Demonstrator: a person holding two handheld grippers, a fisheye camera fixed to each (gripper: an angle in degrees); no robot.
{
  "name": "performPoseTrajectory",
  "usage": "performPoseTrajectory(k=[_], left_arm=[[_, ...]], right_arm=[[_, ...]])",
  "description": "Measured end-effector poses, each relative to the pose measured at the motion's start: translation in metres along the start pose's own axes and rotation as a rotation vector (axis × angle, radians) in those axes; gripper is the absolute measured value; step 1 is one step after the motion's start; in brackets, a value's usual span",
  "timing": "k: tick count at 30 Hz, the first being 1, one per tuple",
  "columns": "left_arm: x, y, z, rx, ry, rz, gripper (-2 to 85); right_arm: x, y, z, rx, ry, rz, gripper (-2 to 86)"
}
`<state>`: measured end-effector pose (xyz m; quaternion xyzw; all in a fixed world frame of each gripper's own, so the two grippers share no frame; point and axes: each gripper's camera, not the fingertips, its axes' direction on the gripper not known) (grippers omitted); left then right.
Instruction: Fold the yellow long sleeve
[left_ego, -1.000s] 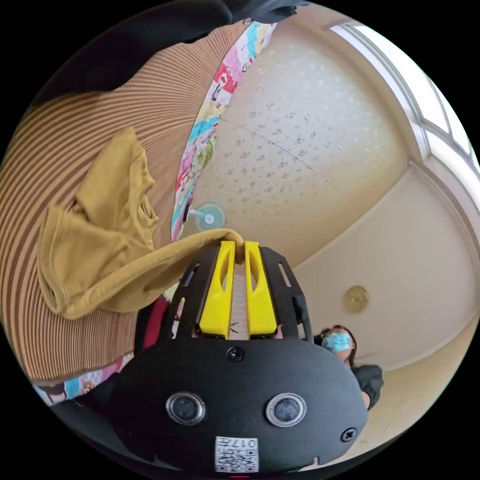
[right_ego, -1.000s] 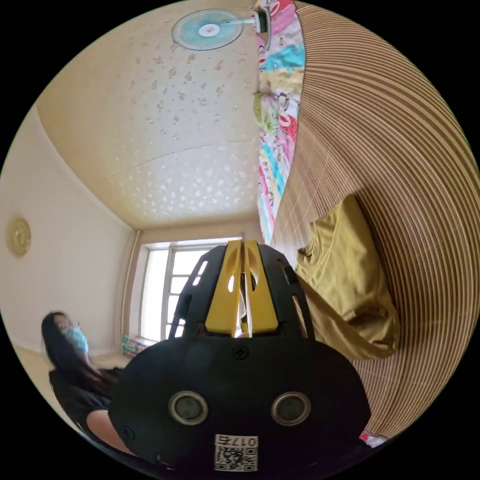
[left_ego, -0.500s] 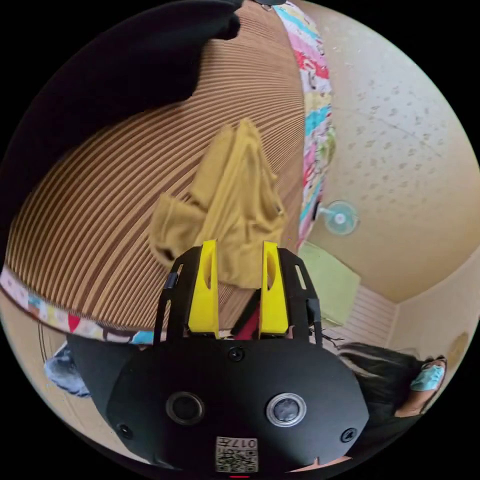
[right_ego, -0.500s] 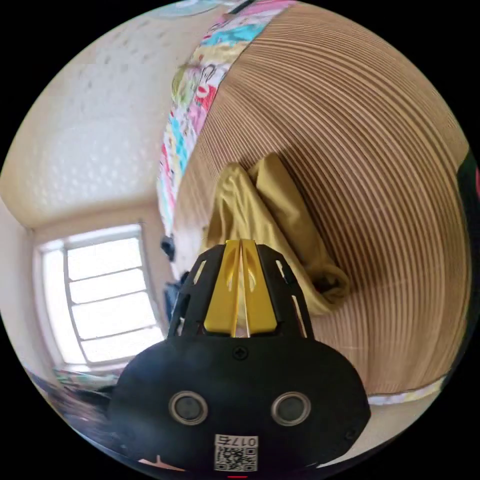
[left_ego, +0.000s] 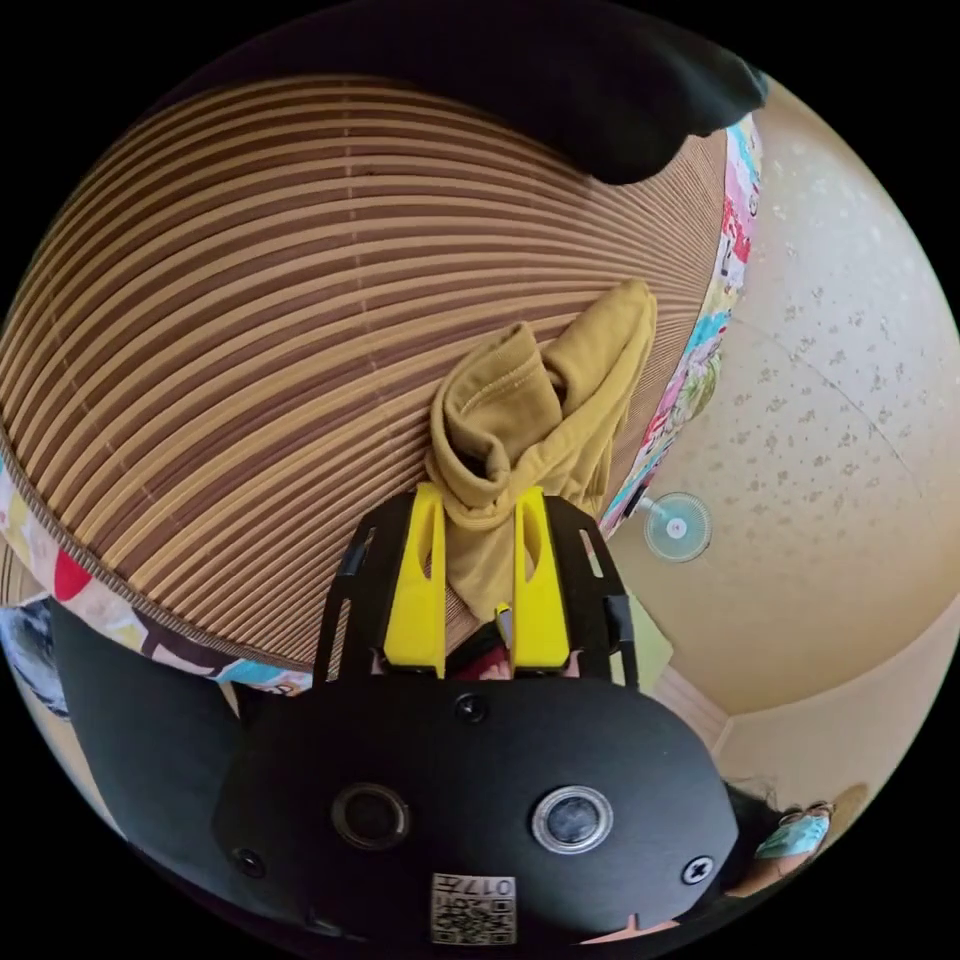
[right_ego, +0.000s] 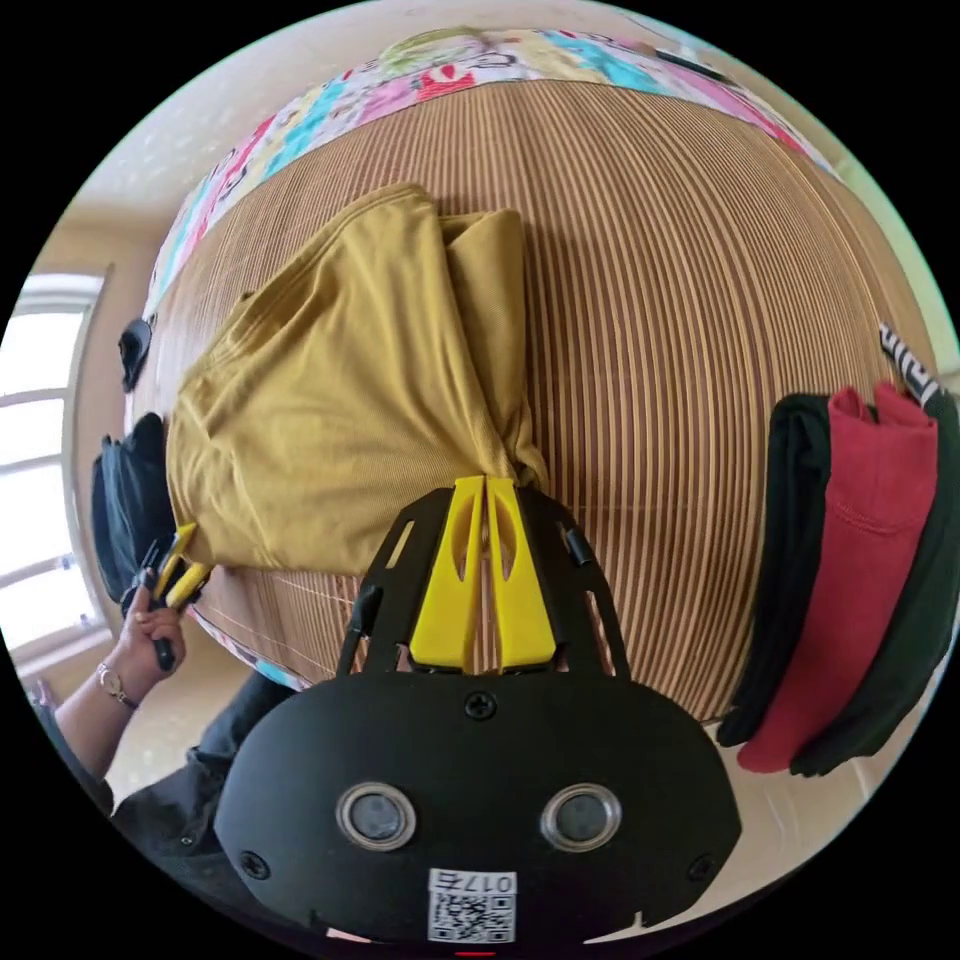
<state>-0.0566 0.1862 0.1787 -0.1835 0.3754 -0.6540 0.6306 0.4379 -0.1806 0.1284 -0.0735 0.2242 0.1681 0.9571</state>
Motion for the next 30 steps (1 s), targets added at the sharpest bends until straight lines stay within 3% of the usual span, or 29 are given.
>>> performPoseTrajectory(k=[4,9,11,16,20,21,25,28,30], left_arm=[[0.076,0.013,0.013,-0.041,0.058,0.263,6.9],[0.217,0.098,0.076,-0.219,-0.172,0.805,6.7],[0.262,0.163,0.136,-0.367,-0.309,1.076,6.7],[0.27,0.275,0.253,-0.73,-0.446,1.362,7.9],[0.234,0.319,0.303,-1.026,-0.422,1.343,5.4],[0.23,0.32,0.305,-1.033,-0.415,1.322,5.4],[0.207,0.287,0.284,-0.787,-0.502,1.126,7.9],[0.189,0.245,0.262,-0.571,-0.579,0.914,11.2],[0.175,0.224,0.259,-0.517,-0.64,0.812,13.7]], right_arm=[[0.022,-0.002,0.008,-0.03,-0.182,0.061,0.3],[0.037,0.002,0.019,-0.035,-0.283,0.088,0.3],[0.047,0.007,0.022,-0.034,-0.33,0.122,0.3],[0.077,0.025,0.024,-0.02,-0.391,0.198,0.4],[0.106,0.05,0.035,-0.05,-0.43,0.238,0.5],[0.111,0.053,0.037,-0.058,-0.438,0.247,0.6],[0.139,0.081,0.063,-0.18,-0.426,0.306,1.0],[0.154,0.101,0.078,-0.185,-0.531,0.301,2.0],[0.162,0.111,0.087,-0.166,-0.638,0.312,3.4]])
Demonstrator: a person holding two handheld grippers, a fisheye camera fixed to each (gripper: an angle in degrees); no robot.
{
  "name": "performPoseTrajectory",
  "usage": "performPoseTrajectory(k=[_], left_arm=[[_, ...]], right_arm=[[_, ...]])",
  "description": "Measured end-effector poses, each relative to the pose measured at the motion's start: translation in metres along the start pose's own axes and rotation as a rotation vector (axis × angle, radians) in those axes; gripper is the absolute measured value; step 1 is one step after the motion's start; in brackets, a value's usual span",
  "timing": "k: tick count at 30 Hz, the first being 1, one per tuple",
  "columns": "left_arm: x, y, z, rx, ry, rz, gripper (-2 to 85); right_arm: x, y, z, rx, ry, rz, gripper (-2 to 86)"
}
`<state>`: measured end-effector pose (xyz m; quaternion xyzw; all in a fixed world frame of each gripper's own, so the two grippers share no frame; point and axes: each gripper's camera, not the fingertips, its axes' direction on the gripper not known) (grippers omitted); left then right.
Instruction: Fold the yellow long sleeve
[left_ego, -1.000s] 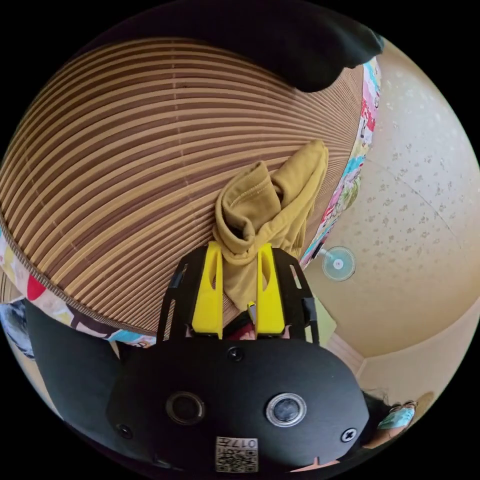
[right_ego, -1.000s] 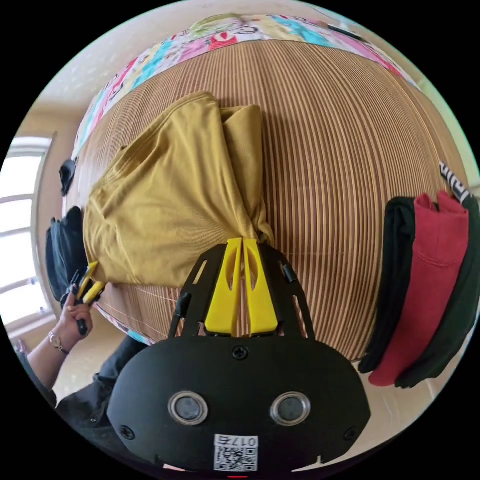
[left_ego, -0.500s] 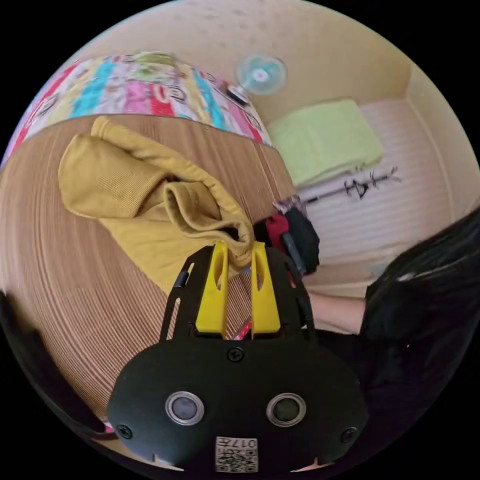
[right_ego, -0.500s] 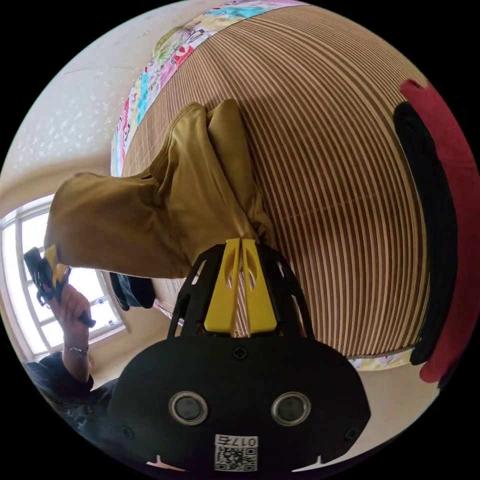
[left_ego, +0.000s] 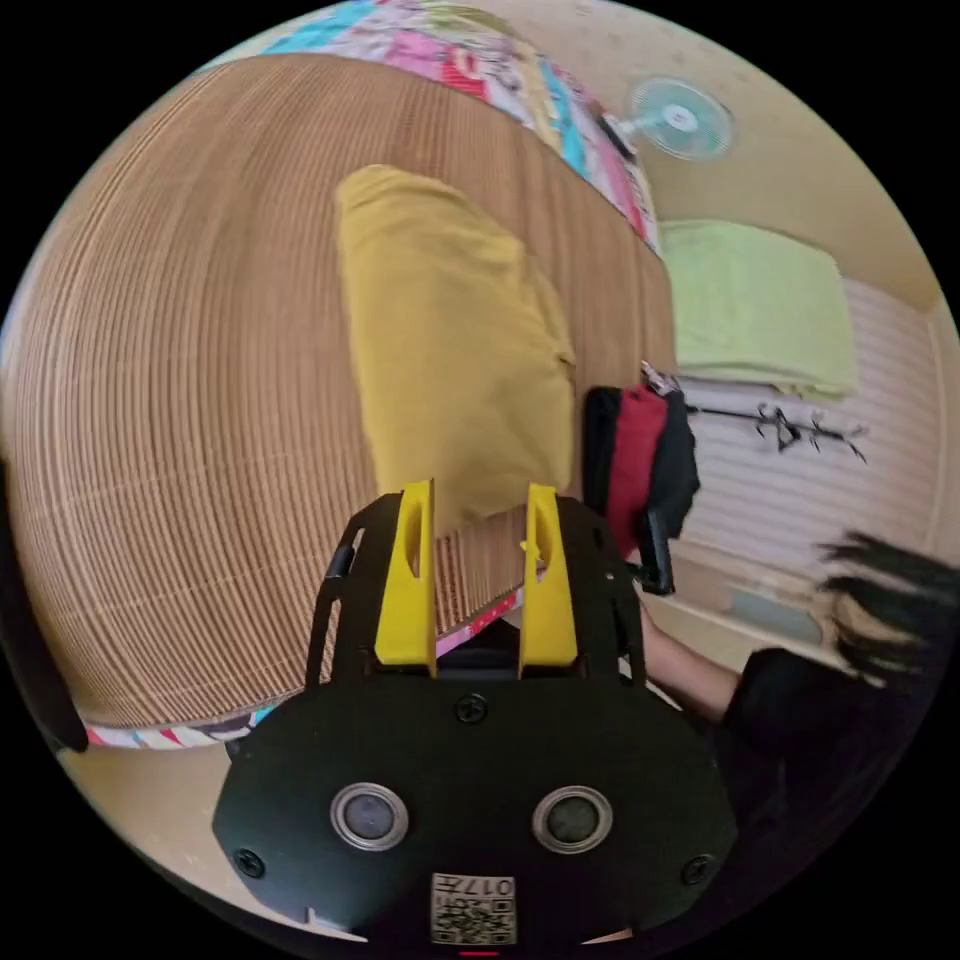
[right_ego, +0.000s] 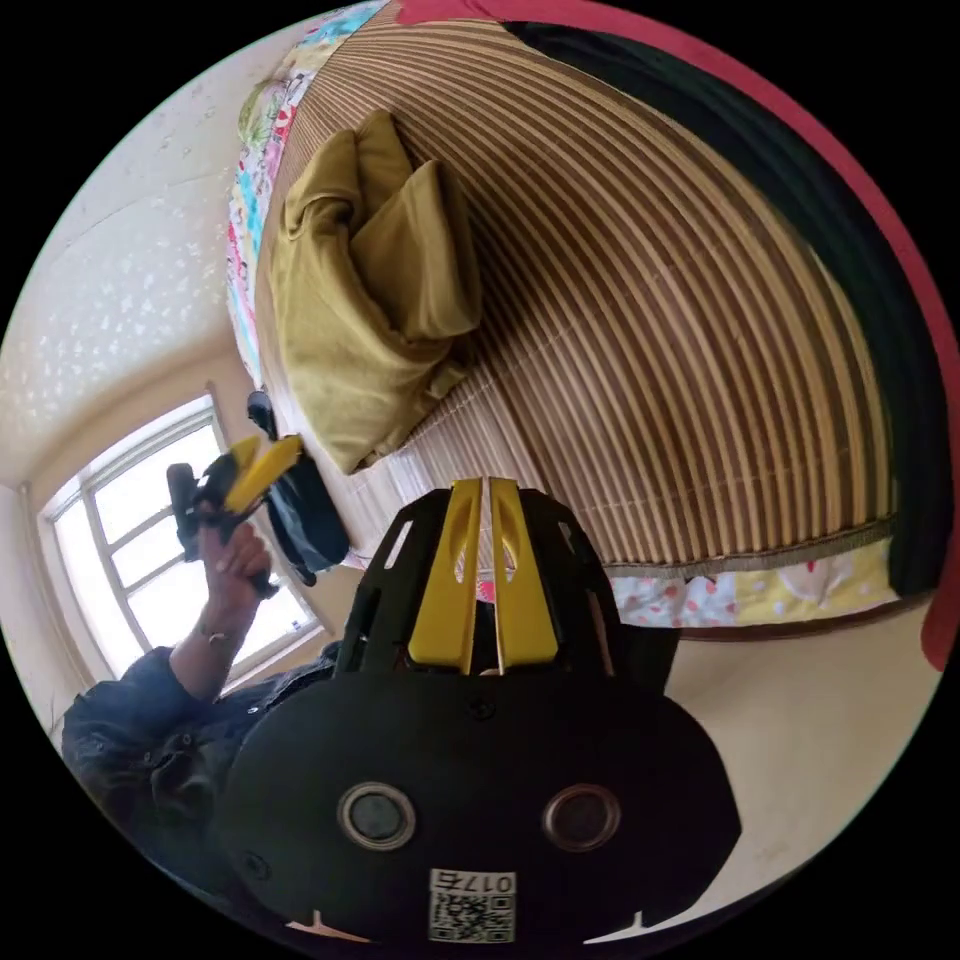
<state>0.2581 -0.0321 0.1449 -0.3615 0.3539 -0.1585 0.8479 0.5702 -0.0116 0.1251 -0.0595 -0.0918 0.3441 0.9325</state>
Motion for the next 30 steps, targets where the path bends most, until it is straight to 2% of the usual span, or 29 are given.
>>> performPoseTrajectory(k=[2,6,8,10,14,19,22,25,27,29,30], left_arm=[[-0.021,-0.007,0.014,-0.041,0.057,-0.083,15.8],[-0.025,-0.016,0.045,-0.15,0.112,-0.119,15.9],[-0.02,-0.017,0.065,-0.215,0.189,-0.16,12.7],[-0.011,-0.014,0.069,-0.234,0.221,-0.164,10.0],[0.029,0.005,0.065,-0.259,0.392,-0.079,6.4],[0.089,0.039,0.046,-0.32,0.41,0.056,5.8],[0.112,0.056,0.02,-0.261,0.388,0.107,5.7],[0.13,0.065,-0.008,-0.241,0.488,0.215,2.5],[0.14,0.073,-0.024,-0.23,0.412,0.25,0.2],[0.14,0.081,-0.037,-0.235,0.209,0.242,-0.7],[0.136,0.081,-0.038,-0.243,0.177,0.222,-0.8]], right_arm=[[0.021,0.003,0.006,0.017,-0.18,0.045,6.7],[0.062,0.005,0.024,0.073,-0.532,0.19,13.3],[0.087,0.009,0.041,0.126,-0.742,0.296,16.9],[0.1,0.012,0.053,0.162,-0.831,0.351,18.5],[0.107,0.003,0.073,0.154,-0.861,0.344,22.1],[0.096,-0.04,0.086,0.192,-1.059,0.196,22.2],[0.073,-0.07,0.089,0.096,-0.964,0.075,20.5],[0.043,-0.095,0.074,0.127,-0.957,-0.054,19.3],[0.02,-0.114,0.054,0.153,-0.957,-0.146,18.6],[-0.016,-0.137,0.014,0.173,-0.94,-0.302,17.8],[-0.024,-0.14,0.002,0.178,-0.936,-0.346,17.5]])
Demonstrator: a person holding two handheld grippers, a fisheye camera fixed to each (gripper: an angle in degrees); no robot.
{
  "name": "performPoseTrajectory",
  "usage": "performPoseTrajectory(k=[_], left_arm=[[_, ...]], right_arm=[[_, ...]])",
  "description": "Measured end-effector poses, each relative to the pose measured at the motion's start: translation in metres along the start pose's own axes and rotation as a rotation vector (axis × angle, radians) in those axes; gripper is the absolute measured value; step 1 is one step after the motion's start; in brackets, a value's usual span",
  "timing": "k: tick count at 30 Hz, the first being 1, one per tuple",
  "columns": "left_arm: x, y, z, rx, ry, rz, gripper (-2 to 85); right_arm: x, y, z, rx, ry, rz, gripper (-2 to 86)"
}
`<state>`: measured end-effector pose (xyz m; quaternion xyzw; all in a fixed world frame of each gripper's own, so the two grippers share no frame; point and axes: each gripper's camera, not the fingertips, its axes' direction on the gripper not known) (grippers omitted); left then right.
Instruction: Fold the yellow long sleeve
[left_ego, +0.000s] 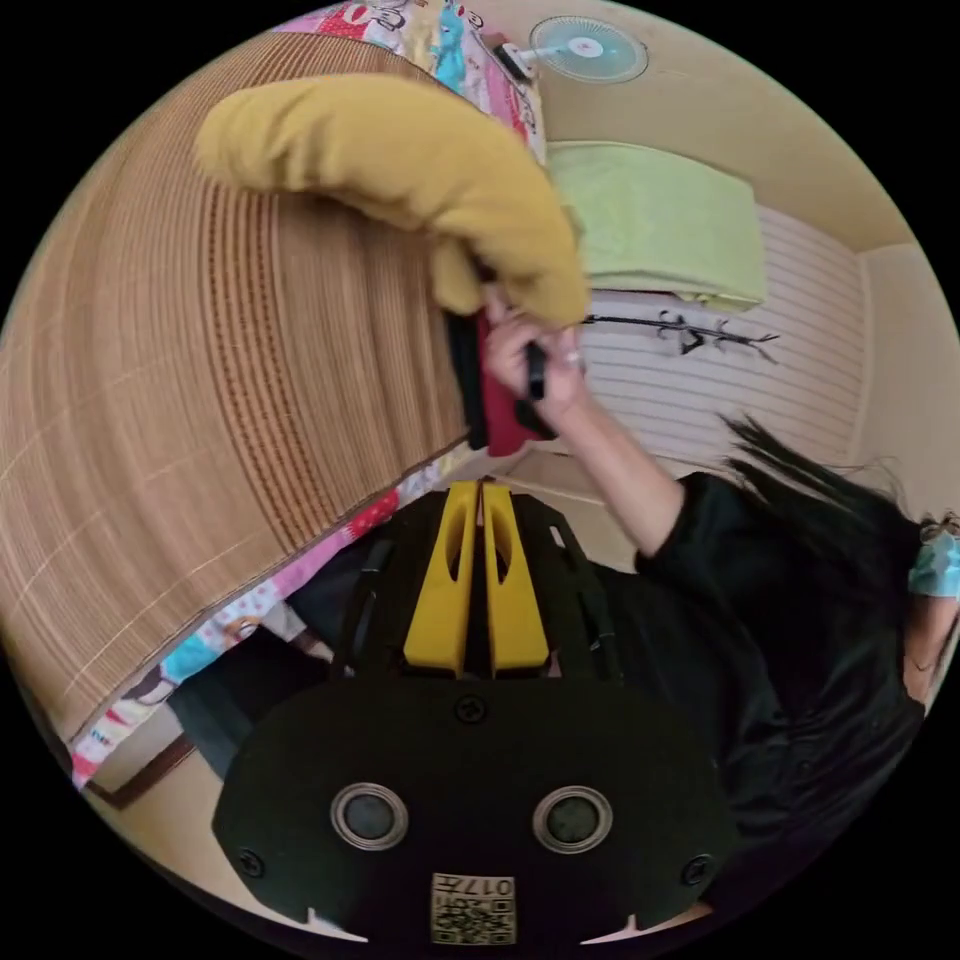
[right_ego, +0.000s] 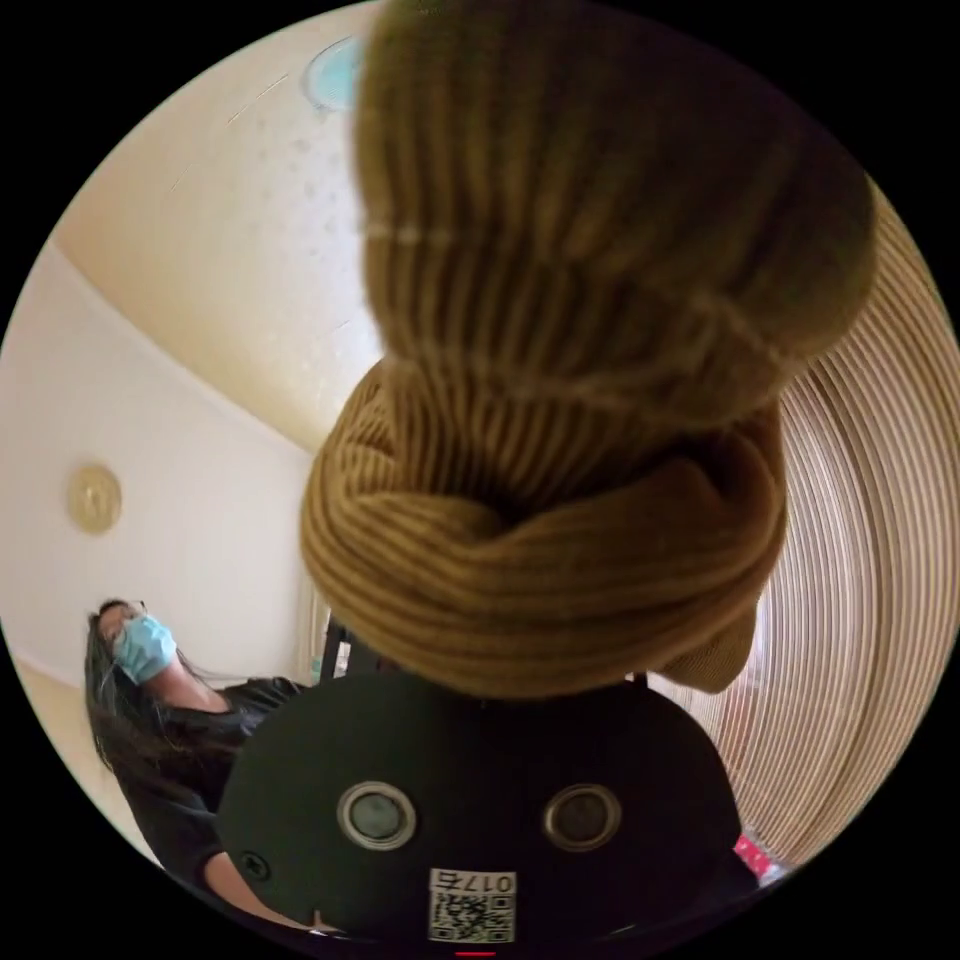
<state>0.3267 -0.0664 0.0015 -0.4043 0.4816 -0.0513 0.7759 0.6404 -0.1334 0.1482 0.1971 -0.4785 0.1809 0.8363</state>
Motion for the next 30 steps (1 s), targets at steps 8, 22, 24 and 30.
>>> performPoseTrajectory(k=[8,22,24,30], left_arm=[[-0.088,0.056,-0.03,-0.039,-0.145,-0.386,-1.0],[-0.126,0.136,-0.085,0.032,-0.094,-0.691,-1.0],[-0.117,0.127,-0.085,0.018,-0.1,-0.653,-1.0],[-0.075,0.109,-0.074,-0.084,-0.216,-0.471,-1.0]], right_arm=[[-0.179,-0.011,-0.099,-0.072,0.022,-0.496,14.3],[-0.032,0.254,-0.354,0.718,0.261,0.345,6.9],[-0.019,0.295,-0.346,0.83,0.167,0.379,4.5],[0.015,0.355,-0.289,0.97,0.115,0.679,1.0]])
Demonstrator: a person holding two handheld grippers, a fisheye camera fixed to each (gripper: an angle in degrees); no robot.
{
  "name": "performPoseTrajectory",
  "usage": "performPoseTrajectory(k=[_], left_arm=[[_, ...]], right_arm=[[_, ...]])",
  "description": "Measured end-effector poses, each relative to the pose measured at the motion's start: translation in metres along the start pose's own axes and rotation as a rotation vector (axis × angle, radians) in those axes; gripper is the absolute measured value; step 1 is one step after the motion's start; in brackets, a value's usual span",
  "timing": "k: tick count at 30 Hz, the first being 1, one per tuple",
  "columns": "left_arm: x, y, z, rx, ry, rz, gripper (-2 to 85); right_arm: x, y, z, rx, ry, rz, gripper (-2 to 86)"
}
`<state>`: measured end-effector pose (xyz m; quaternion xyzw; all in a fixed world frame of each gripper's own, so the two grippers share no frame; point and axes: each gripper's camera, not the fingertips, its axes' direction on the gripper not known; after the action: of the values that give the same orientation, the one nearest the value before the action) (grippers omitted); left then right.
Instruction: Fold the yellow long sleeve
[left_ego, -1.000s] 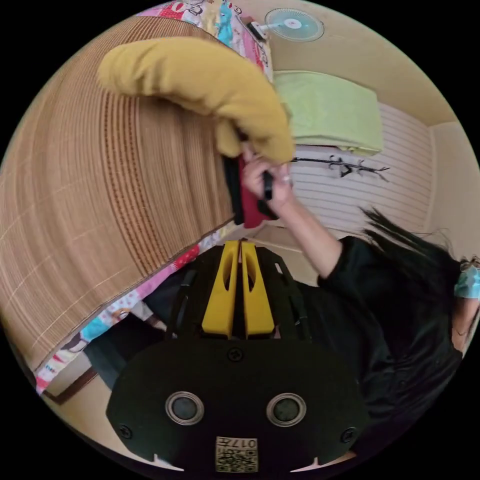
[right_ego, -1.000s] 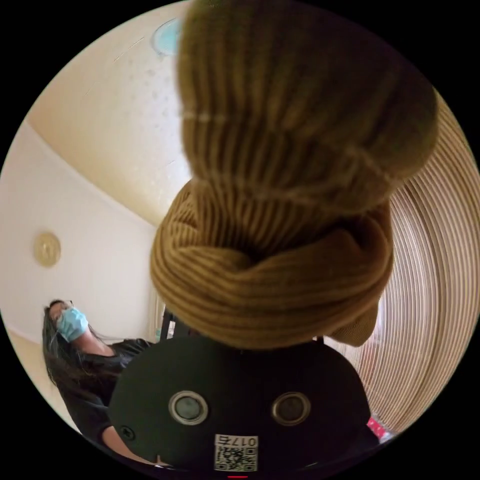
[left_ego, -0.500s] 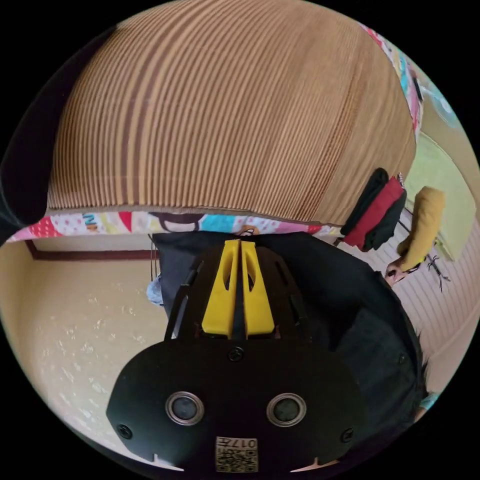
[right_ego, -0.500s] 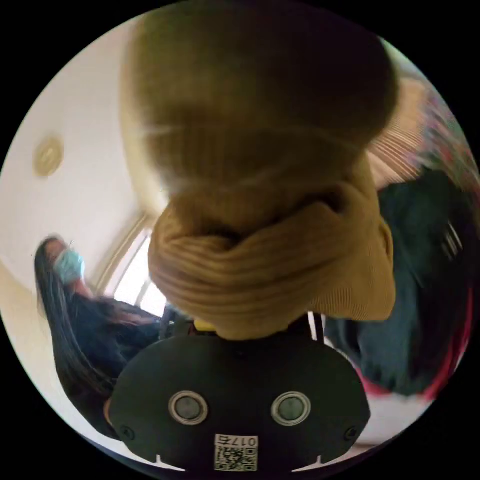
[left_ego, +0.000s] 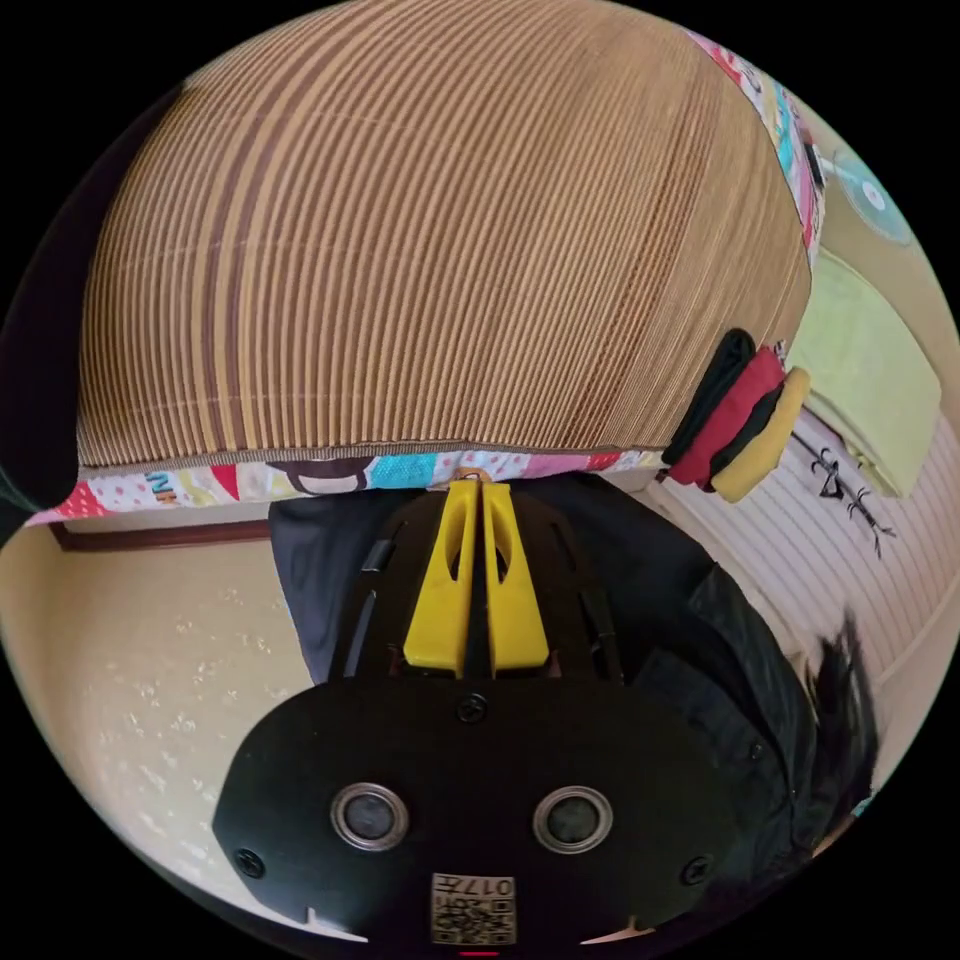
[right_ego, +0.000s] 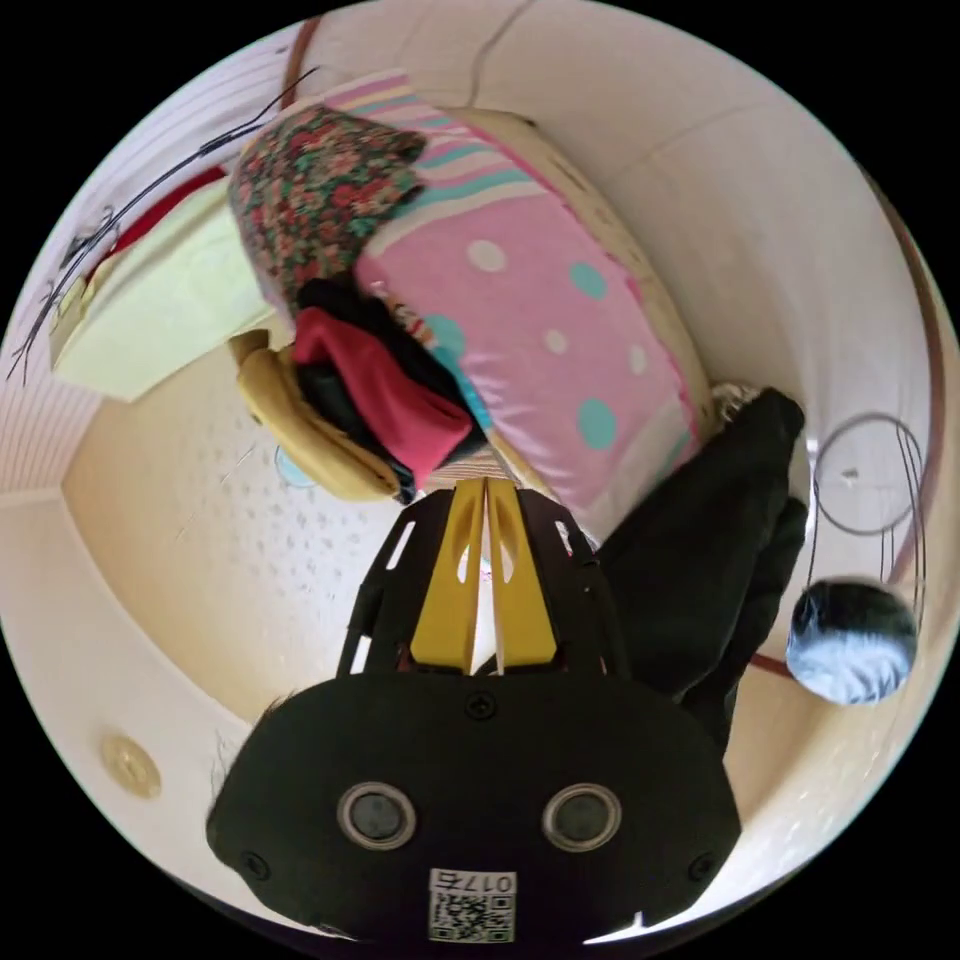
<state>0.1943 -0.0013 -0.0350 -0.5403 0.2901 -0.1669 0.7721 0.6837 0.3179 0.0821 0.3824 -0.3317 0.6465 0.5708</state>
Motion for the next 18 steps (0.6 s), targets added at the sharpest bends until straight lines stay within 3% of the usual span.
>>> performPoseTrajectory(k=[3,9,12,14,18], left_arm=[[0.014,0.022,-0.002,0.023,-0.119,0.099,-1.0],[-0.013,0.069,-0.037,0.084,-0.258,0.223,-1.0],[-0.05,0.095,-0.08,0.201,-0.291,0.211,-1.0],[-0.088,0.115,-0.107,0.28,-0.304,0.196,-1.0],[-0.147,0.124,-0.114,0.182,-0.393,0.197,-1.0]], right_arm=[[0.007,0.018,0.05,-0.053,0.133,0.115,0.6],[-0.036,0.07,0.247,-0.581,0.299,-0.112,0.3],[-0.058,0.137,0.341,-0.852,0.547,-0.304,0.2],[-0.059,0.197,0.394,-0.976,0.871,-0.465,0.2],[-0.039,0.25,0.431,-0.934,1.252,-0.587,0.3]])
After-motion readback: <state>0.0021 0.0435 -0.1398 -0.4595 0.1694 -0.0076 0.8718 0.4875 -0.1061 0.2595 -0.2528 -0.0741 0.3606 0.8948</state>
